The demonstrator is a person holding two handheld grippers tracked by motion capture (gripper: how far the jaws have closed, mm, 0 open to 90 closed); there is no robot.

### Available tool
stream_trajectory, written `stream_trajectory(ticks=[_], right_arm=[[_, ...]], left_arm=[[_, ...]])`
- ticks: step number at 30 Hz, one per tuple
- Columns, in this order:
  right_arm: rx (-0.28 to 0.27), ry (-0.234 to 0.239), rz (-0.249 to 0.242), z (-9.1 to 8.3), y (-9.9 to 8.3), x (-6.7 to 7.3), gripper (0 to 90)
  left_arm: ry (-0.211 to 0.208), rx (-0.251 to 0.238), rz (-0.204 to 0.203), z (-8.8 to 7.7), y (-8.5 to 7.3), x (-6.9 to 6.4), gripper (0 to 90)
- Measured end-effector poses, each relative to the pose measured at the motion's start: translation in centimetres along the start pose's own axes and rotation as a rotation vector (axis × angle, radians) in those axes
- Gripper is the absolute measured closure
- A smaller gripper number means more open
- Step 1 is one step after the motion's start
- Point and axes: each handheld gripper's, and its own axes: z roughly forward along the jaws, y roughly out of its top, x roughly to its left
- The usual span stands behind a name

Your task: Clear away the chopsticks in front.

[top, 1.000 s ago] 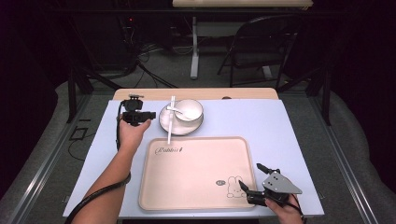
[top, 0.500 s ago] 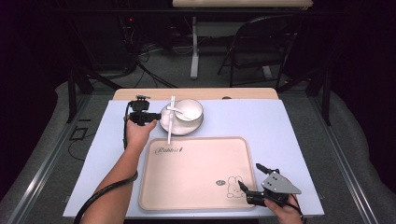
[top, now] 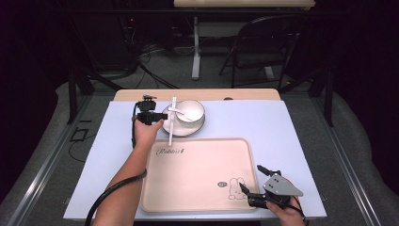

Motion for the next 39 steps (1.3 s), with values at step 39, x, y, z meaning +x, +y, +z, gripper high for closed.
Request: stream_trajectory(ticks=[39], right_arm=[[-0.002,0.010,-0.008,0.0,0.1,0.0,14.2]], left_arm=[[-0.012,0.016,-0.039,3.2,-1.1,-0.4,79.3]])
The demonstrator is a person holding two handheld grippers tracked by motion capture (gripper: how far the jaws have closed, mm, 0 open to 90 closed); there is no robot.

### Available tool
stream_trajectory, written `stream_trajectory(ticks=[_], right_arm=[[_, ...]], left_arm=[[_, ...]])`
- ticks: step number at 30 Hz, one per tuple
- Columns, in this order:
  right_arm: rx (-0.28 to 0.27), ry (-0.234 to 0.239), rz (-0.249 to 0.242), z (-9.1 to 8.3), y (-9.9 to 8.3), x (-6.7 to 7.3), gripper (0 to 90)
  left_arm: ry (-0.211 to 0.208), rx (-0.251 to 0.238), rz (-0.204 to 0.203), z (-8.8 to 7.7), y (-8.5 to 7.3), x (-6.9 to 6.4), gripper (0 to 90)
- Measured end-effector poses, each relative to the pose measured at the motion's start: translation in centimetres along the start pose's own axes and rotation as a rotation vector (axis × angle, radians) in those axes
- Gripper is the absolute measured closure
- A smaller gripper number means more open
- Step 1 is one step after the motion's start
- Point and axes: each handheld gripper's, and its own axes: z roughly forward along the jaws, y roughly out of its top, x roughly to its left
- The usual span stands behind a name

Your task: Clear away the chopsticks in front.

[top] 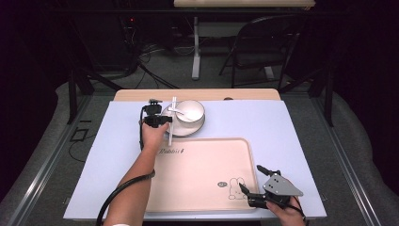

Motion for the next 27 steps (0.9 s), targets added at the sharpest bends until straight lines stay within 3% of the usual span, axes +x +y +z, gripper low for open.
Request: stream_trajectory(ticks=[11,27], right_arm=[[-0.001,0.001,-0.002,0.00,0.01,0.00,14.2],[-0.001,0.005,-0.002,-0.01,0.02,0.05,14.2]], left_arm=[[0.029,0.031,-0.003,0.58,0.11,-0.18,80.9],[0.031,0.106,-0.098,1.03,0.84,0.16,82.7]])
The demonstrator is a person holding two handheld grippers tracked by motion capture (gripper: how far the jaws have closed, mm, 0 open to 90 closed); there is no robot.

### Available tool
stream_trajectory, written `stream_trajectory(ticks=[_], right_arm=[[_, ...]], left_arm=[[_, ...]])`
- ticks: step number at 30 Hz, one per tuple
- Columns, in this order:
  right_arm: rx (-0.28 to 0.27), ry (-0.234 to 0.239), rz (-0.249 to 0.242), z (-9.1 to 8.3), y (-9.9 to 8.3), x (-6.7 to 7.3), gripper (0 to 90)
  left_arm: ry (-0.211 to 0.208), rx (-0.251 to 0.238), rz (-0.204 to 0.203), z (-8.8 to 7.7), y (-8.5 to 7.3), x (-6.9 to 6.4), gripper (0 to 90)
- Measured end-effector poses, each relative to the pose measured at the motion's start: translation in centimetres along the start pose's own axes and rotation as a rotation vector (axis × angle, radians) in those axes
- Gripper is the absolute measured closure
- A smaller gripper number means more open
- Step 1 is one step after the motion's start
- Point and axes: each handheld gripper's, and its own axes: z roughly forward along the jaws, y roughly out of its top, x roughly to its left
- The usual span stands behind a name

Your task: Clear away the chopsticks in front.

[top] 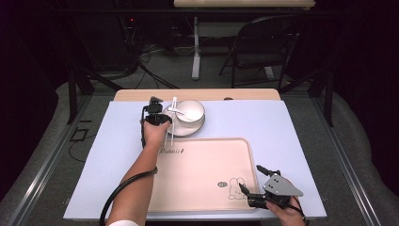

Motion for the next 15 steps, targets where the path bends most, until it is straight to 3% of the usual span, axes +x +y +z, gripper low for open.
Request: stream_trajectory(ticks=[9,15], right_arm=[[0.000,0.002,0.000,0.02,0.01,0.01,14.2],[0.000,0.002,0.000,0.03,0.01,0.00,14.2]], left_arm=[[-0.004,0.046,-0.046,0.05,0.66,0.17,84.1],[-0.024,0.045,-0.076,-0.06,0.69,0.64,84.8]])
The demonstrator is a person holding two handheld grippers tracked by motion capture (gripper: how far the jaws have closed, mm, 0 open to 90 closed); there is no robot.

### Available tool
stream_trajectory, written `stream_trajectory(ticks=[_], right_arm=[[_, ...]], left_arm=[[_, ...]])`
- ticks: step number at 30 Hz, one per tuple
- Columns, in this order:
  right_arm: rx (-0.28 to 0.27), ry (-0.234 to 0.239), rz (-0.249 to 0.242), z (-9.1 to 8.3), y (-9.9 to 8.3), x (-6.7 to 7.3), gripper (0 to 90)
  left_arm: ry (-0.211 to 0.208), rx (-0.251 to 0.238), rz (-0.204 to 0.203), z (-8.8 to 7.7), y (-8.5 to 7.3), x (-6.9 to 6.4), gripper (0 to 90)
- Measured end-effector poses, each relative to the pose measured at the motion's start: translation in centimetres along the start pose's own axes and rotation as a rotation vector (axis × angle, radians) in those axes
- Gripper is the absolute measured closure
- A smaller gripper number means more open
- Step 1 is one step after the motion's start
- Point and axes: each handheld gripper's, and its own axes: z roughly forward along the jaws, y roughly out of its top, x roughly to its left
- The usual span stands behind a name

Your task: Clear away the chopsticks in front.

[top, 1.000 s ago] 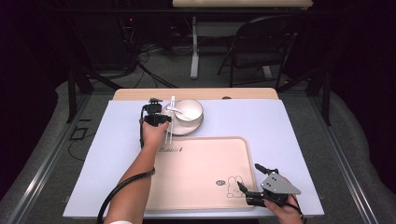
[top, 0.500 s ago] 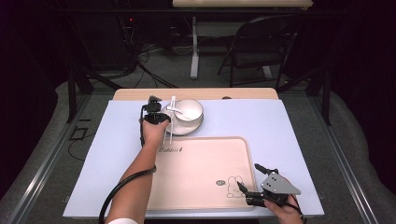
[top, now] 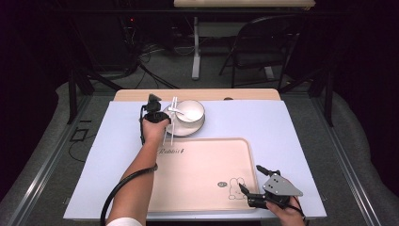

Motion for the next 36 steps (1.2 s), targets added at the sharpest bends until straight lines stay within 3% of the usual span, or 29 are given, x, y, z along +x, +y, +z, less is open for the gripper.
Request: stream_trajectory(ticks=[19,29,36], right_arm=[[-0.003,0.010,0.000,0.0,0.0,0.0,14.2],[-0.003,0.016,-0.004,0.0,0.0,0.1,14.3],[-0.013,0.025,-0.007,-0.1,0.1,0.1,14.2]], left_arm=[[0.011,-0.061,-0.010,-2.4,-0.7,0.9,85.0],[0.018,-0.096,-0.021,-4.7,-1.2,2.1,85.0],[0.015,-0.107,-0.006,-6.8,-1.9,2.2,85.0]])
